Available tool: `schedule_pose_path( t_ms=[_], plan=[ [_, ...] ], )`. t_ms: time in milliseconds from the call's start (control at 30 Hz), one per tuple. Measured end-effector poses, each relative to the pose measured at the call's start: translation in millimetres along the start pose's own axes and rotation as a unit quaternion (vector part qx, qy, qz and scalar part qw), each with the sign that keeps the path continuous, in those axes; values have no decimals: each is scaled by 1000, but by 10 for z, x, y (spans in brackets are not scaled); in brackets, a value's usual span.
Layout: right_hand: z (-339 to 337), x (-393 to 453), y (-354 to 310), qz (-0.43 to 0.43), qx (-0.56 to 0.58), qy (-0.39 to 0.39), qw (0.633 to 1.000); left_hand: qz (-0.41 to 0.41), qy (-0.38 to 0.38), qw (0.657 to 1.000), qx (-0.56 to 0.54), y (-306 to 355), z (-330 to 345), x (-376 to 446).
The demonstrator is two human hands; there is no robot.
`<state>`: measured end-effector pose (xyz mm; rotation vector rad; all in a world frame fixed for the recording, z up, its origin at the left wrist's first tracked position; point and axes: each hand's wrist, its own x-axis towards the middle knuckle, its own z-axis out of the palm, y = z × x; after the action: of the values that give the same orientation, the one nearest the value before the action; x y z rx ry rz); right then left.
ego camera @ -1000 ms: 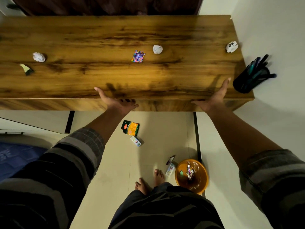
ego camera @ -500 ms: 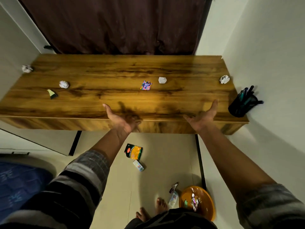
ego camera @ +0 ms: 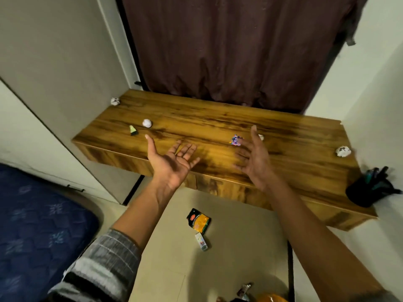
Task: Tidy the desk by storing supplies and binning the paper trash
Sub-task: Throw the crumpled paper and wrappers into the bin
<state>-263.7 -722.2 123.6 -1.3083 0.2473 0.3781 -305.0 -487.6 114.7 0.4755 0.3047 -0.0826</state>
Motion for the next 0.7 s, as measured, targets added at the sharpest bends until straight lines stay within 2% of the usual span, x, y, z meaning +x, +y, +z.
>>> schedule_pose_path(
  t_ms=[167, 300, 467, 600, 700],
  plan=[
    [864, -39, 48, -12, -116, -64, 991, 74, 68, 995, -6, 620, -259, -374],
    [1493, -96, 173, -76, -201, -99, 972, 138, 129, 982, 6, 1256, -542, -687],
    [2235, -78, 337, -126, -244, -140, 951, 176, 197, 965, 8, 1938, -939, -921],
    [2769, -10, 544, -139, -294, -133, 936, 259, 279, 910, 165, 2424, -1197, -983],
    [3246, 47, 733, -139, -320, -148, 925, 306, 278, 878, 242, 2891, -1438, -974]
  ],
)
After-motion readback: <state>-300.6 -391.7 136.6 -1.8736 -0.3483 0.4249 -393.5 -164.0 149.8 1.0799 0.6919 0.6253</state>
